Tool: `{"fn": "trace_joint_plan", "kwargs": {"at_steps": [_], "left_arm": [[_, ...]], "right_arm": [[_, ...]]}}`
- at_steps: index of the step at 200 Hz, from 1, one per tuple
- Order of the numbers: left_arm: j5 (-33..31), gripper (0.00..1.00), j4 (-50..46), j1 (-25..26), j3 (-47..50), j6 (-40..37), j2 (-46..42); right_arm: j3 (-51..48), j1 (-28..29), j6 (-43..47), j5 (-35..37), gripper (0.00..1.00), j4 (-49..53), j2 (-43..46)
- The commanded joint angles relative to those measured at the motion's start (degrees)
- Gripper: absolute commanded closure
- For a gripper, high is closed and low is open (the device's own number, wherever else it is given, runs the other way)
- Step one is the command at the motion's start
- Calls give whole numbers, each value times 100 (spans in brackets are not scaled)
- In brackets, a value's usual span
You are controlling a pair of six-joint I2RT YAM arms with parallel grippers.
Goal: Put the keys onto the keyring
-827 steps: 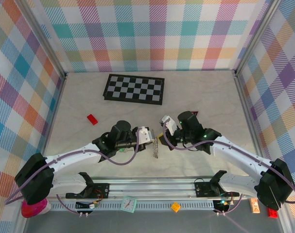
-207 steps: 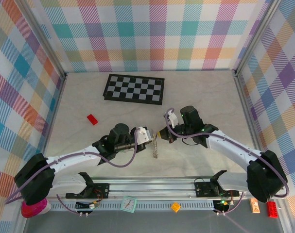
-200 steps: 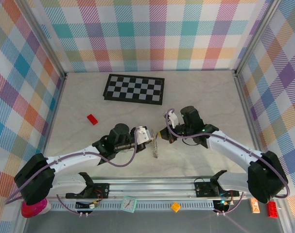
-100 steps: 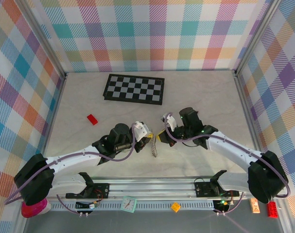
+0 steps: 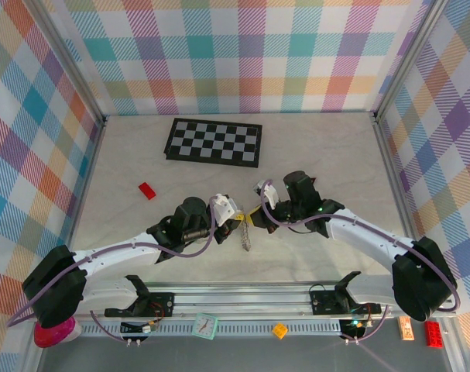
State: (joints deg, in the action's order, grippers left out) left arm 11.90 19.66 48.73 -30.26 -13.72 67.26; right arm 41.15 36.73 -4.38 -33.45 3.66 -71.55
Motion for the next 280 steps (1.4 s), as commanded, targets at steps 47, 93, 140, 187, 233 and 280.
{"fn": "trace_joint_plan", "kwargs": {"at_steps": [47,93,140,187,233,280], "left_arm": [[218,100,133,69,-77,-57,-108],[232,100,362,88,136,-287,-240],[348,100,688,104,307,-443,-289],[374,100,1020,103,472,-490,-259],[374,100,1551,103,644,-373,-197],[404,100,1855,107,727,-246,-117]], "right_arm": [[167,27,-241,242,100,-195,-72],[79,-68,-678,363,100,-256,-39],[63,-149,-1008,55,100,-333,-284],[-19,-364,-1452,-544,100,-718,-484],[-142,-482,-1631,-1094,100,-1102,-877],[-221,-578,-1323,-922,62,-1052,-576]]}}
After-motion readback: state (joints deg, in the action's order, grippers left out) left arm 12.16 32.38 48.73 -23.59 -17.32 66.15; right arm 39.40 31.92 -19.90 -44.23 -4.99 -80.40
